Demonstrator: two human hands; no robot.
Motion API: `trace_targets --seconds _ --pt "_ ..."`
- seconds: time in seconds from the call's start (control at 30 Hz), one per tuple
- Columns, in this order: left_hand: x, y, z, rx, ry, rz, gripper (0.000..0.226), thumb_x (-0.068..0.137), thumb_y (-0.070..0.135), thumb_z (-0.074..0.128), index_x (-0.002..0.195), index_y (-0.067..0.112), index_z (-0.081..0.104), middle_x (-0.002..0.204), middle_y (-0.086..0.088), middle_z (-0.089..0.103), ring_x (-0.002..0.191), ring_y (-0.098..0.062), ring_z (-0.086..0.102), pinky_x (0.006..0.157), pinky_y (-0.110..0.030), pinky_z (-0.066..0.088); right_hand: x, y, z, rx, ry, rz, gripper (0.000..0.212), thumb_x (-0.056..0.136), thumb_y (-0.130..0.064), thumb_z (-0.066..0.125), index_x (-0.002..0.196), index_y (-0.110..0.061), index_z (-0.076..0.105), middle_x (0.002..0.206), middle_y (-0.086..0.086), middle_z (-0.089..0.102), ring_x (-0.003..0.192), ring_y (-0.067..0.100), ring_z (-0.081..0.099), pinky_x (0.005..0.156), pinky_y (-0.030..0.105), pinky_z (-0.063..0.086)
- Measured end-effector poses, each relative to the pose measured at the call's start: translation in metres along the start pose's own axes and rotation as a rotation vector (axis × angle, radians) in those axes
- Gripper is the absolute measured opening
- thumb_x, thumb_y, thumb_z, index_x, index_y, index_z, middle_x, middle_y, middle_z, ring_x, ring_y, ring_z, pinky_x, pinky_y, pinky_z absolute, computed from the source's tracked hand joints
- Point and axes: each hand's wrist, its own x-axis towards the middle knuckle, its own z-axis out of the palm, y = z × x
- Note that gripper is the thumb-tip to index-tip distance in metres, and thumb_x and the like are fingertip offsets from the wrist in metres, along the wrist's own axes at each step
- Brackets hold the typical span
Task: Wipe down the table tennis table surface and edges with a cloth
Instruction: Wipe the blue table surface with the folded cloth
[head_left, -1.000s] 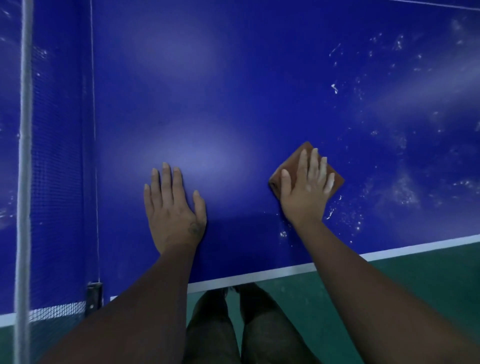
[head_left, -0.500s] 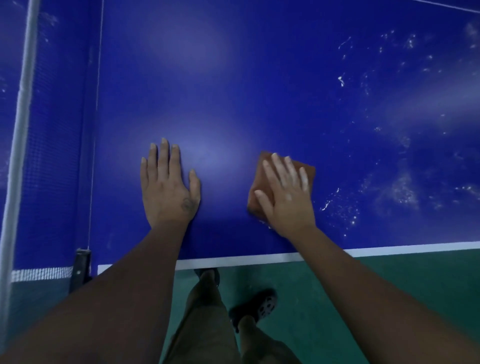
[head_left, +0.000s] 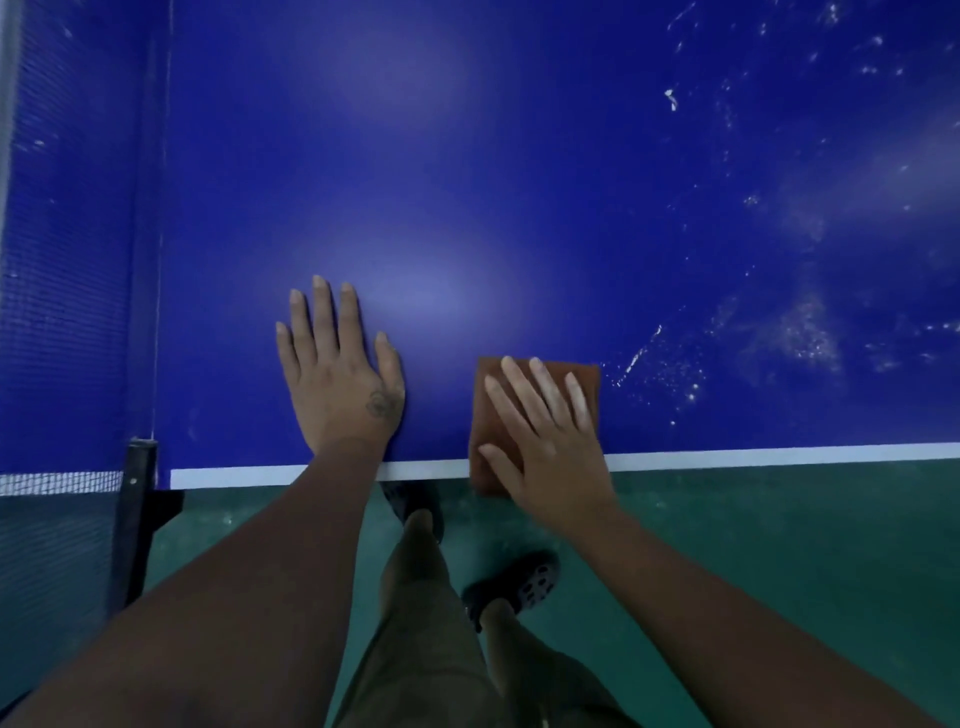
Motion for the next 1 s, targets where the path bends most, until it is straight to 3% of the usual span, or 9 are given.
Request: trace_targets --seconds 0.07,0.27,0.33,0.47,0.67,0.87,1.0 --pt "-0.002 0.001 0.001 -0.012 0.021 0.003 0.067 0.113 0.045 0.034 0.172 0.015 0.029 0.182 -0.008 0.019 0.169 -0.032 0.011 0.137 -0.053 0.008 -0.018 0.02 -0.006 -0.001 -0.017 0.002 0.07 0.112 -0.057 0.041 0.171 -0.025 0.023 0.181 -0.003 0.01 0.167 0.026 0.008 0.131 0.062 0.015" --pt "-0.001 0.0 0.003 -0.019 0.068 0.006 0.065 0.113 0.044 0.038 0.171 0.014 0.034 0.18 -0.01 0.024 0.169 -0.033 0.016 0.137 -0.054 0.011 0.044 0.011 -0.009 -0.041 0.109 0.334 0.068 0.114 -0.054 0.037 0.169 -0.014 0.032 0.178 0.006 0.021 0.166 0.031 0.015 0.131 0.062 0.015" --pt "-0.001 0.001 0.002 -0.022 0.07 0.01 0.065 0.113 0.043 0.038 0.17 0.014 0.035 0.18 -0.01 0.025 0.168 -0.033 0.016 0.137 -0.054 0.011 0.063 -0.011 -0.001 -0.011 0.132 0.305 0.068 0.114 -0.054 0.037 0.169 -0.014 0.03 0.178 0.007 0.02 0.166 0.032 0.014 0.131 0.062 0.013" --pt "-0.001 0.002 0.002 -0.009 0.052 -0.001 0.066 0.112 0.045 0.037 0.171 0.016 0.033 0.181 -0.008 0.023 0.169 -0.031 0.014 0.137 -0.052 0.009 0.034 -0.029 0.011 0.05 0.091 0.061 0.07 0.112 -0.055 0.038 0.171 -0.02 0.024 0.18 0.002 0.013 0.167 0.028 0.008 0.133 0.06 0.009" --pt "-0.001 0.003 0.0 -0.024 0.064 -0.004 0.065 0.112 0.044 0.038 0.17 0.015 0.035 0.18 -0.008 0.024 0.169 -0.031 0.014 0.137 -0.052 0.009 -0.011 -0.008 0.004 0.047 0.018 -0.032 0.069 0.112 -0.056 0.04 0.171 -0.024 0.024 0.18 -0.001 0.014 0.167 0.026 0.01 0.132 0.06 0.013" --pt "-0.002 0.004 0.0 -0.026 0.08 0.0 0.064 0.112 0.043 0.041 0.169 0.015 0.038 0.18 -0.009 0.026 0.169 -0.032 0.016 0.137 -0.052 0.01 0.083 0.024 -0.01 -0.002 0.075 0.151 0.069 0.113 -0.059 0.032 0.171 -0.022 0.026 0.18 0.0 0.016 0.167 0.026 0.01 0.133 0.058 0.009" --pt "-0.001 0.003 0.004 0.002 0.062 -0.007 0.066 0.111 0.046 0.037 0.17 0.017 0.035 0.181 -0.007 0.024 0.169 -0.03 0.014 0.137 -0.052 0.009 0.051 0.044 -0.01 -0.032 0.119 0.202 0.068 0.114 -0.058 0.033 0.171 -0.02 0.026 0.18 0.001 0.015 0.167 0.027 0.011 0.133 0.059 0.012"
